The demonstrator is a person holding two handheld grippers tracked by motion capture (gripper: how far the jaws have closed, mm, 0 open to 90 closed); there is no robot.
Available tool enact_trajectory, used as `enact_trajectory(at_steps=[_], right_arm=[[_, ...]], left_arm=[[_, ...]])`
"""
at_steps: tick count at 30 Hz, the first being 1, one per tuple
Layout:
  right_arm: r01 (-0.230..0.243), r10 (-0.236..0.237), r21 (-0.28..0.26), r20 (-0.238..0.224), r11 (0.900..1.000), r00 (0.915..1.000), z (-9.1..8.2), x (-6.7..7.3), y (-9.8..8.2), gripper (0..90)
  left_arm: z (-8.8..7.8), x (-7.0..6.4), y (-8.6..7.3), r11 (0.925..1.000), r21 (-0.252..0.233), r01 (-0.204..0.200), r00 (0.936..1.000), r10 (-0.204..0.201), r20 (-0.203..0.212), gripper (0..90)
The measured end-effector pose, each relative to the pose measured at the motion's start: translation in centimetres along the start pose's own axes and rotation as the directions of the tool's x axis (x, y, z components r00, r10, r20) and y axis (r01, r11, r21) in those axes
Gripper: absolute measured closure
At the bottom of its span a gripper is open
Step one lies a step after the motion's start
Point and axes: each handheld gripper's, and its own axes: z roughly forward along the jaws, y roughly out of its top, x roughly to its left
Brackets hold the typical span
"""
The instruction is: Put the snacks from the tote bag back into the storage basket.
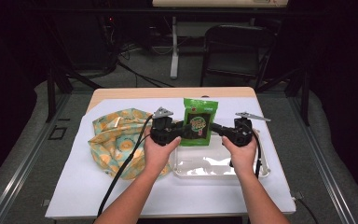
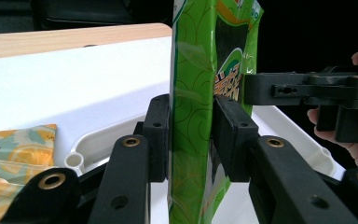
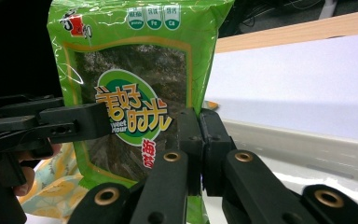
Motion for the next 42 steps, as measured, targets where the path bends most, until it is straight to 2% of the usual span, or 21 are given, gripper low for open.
enact_trajectory(at_steps=[11, 20, 26, 35, 42], right_arm=[[0.025, -0.024, -0.004, 0.042, 1.000, 0.9988, 0.1, 0.2, -0.1, 89.0], [0.030, -0.032, 0.022, 0.084, 0.999, 0.9960, 0.8, -0.5, -0.3, 89.1], [0.020, -0.026, 0.054, 0.113, 0.998, 0.9932, 1.8, -1.3, -0.7, 89.1], [-0.013, 0.000, 0.110, 0.120, 0.994, 0.9928, 3.0, -2.6, -1.1, 89.1], [-0.030, 0.011, 0.146, 0.131, 0.989, 0.9913, 3.9, -3.2, -1.3, 89.0]], left_arm=[[1.0, 0.1, -0.1, 0.9994, 0.018, 0.028, 0.9993, -0.028, -0.025, 64.8], [2.8, 0.9, -0.6, 0.9967, 0.045, 0.067, 0.9974, -0.066, -0.029, 63.0], [4.0, 1.7, -1.2, 0.9930, 0.074, 0.092, 0.9952, -0.089, -0.043, 62.3], [5.3, 2.6, -2.0, 0.9863, 0.116, 0.117, 0.9924, -0.112, -0.052, 61.7], [6.1, 3.0, -2.5, 0.9813, 0.138, 0.134, 0.9893, -0.124, -0.077, 60.9]])
